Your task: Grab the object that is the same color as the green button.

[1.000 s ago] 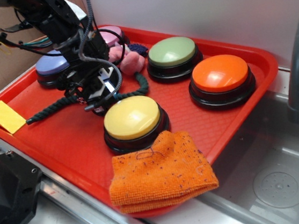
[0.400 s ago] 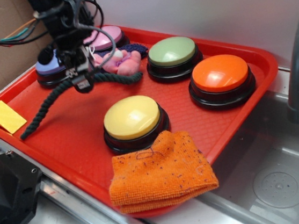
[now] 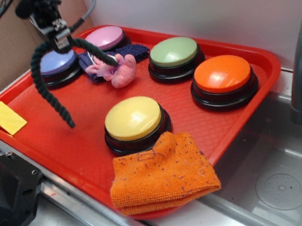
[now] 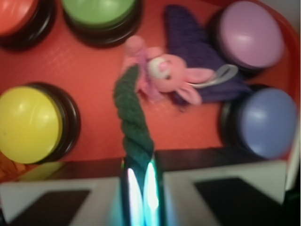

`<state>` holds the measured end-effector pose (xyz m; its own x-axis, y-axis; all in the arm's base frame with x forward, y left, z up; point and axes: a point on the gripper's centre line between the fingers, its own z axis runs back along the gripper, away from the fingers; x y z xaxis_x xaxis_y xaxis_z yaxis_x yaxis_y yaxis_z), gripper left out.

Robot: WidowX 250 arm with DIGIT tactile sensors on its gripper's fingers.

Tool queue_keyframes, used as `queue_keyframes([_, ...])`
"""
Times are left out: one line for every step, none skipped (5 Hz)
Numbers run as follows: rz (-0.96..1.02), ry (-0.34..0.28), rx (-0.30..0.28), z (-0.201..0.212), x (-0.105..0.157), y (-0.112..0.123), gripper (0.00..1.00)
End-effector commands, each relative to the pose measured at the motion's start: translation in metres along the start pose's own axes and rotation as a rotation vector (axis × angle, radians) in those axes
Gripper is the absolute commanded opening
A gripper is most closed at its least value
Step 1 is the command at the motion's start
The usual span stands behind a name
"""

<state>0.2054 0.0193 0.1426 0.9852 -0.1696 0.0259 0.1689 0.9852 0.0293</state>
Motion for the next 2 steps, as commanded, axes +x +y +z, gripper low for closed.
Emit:
queue_keyframes([0.173,-0.079,0.059,0.0471,0.0194,0.0030,0.00])
queue_keyframes([0.253,-0.098,0.078,0.0483,0.0203,-0.0031,0.00])
